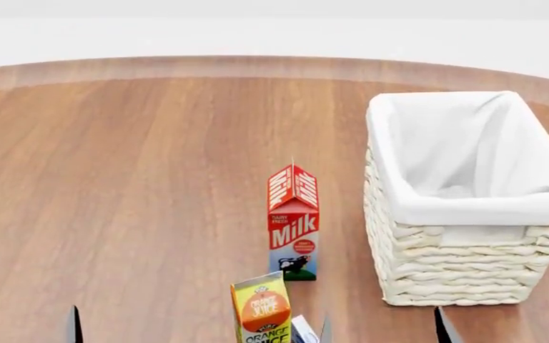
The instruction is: Pick up the tomato sauce, and put it in the basket.
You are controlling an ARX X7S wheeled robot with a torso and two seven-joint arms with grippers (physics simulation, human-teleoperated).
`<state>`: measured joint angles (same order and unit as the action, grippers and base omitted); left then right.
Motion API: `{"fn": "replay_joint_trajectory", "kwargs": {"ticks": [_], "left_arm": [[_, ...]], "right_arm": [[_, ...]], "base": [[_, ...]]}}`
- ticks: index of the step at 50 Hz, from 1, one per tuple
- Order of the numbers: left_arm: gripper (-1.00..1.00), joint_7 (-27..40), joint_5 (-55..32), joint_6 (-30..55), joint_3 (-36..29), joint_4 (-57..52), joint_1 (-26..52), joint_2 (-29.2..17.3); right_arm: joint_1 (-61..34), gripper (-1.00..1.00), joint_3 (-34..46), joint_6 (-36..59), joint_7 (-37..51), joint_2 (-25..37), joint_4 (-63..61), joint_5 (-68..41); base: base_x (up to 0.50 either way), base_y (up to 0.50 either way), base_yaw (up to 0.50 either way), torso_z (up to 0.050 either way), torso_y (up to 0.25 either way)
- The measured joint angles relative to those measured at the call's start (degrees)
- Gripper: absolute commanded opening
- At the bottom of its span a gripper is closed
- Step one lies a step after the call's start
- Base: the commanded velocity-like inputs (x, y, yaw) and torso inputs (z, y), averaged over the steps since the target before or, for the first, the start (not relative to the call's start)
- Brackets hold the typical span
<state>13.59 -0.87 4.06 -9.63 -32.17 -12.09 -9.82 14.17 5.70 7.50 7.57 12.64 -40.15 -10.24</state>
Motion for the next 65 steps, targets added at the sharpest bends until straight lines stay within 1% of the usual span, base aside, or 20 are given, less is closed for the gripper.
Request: {"fn": "replay_joint_trajectory", "kwargs": {"ticks": [15,21,28,41,65], "left_arm": [[1.0,0.9,0.19,-0.23,-0.81,1.31,0.67,-0.41],[1.0,1.23,0.23,-0.24,-1.11,1.49,0.73,-0.61],[1.0,1.62,0.22,-0.15,-1.34,1.64,0.86,-0.87],[1.0,2.29,0.17,0.04,-1.78,1.5,0.9,-1.32],[1.0,3.07,-0.18,0.12,-2.73,1.93,1.35,-2.02]], "right_arm": [[13.53,1.0,-8.33,2.31,-1.96,8.14,-5.33,-3.83],[18.61,1.0,-10.45,1.61,-2.32,9.28,-5.02,-3.98],[22.01,1.0,-10.49,1.13,-2.89,9.04,-2.45,-4.7],[23.38,1.0,-8.3,-0.72,-3.67,7.76,4.42,-3.6],[21.93,1.0,-2.11,-5.28,-6.34,6.98,15.04,0.41]], "base": [[0.0,0.0,0.0,0.0,0.0],[0.0,0.0,0.0,0.0,0.0],[0.0,0.0,0.0,0.0,0.0],[0.0,0.0,0.0,0.0,0.0],[0.0,0.0,0.0,0.0,0.0]]}}
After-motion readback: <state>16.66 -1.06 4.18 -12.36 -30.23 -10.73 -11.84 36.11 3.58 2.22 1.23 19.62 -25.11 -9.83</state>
